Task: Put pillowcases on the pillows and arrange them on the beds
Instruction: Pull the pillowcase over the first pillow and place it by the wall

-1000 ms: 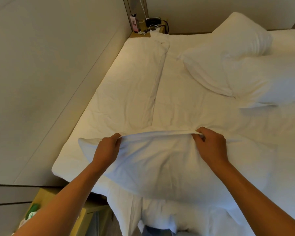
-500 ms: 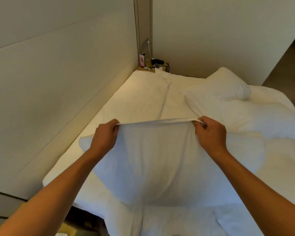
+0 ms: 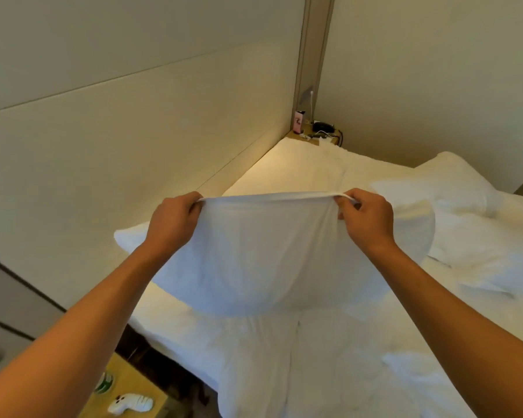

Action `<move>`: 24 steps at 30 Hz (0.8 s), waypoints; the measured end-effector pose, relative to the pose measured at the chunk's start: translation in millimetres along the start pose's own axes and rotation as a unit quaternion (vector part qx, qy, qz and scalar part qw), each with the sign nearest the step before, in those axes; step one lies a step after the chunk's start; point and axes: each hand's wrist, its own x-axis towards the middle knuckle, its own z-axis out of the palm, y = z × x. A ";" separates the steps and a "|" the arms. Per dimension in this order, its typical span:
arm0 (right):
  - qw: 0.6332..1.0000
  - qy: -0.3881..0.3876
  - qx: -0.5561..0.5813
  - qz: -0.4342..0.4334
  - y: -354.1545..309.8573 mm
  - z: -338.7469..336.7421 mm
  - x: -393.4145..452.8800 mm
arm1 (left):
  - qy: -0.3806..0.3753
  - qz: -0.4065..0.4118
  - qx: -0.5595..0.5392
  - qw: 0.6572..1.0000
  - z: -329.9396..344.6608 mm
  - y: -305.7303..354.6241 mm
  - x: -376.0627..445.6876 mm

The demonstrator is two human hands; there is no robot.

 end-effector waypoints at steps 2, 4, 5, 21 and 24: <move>0.999 -0.023 -0.019 0.016 8.6 28.4 -8.6 | -0.017 -0.018 0.003 1.000 15.1 -29.3 -9.9; 0.997 -0.055 -0.041 0.042 22.4 58.5 -17.4 | -0.050 -0.039 -0.001 0.998 34.4 -57.4 -21.1; 0.994 -0.076 -0.052 0.057 30.2 74.1 -22.8 | -0.071 -0.051 -0.003 0.996 43.9 -70.8 -27.6; 0.979 -0.120 -0.137 0.095 88.8 158.5 -33.2 | -0.191 -0.125 -0.112 0.967 123.1 -150.4 -27.3; 0.978 -0.133 -0.130 0.095 96.0 164.3 -24.0 | -0.194 -0.129 -0.104 0.967 126.5 -152.6 -18.5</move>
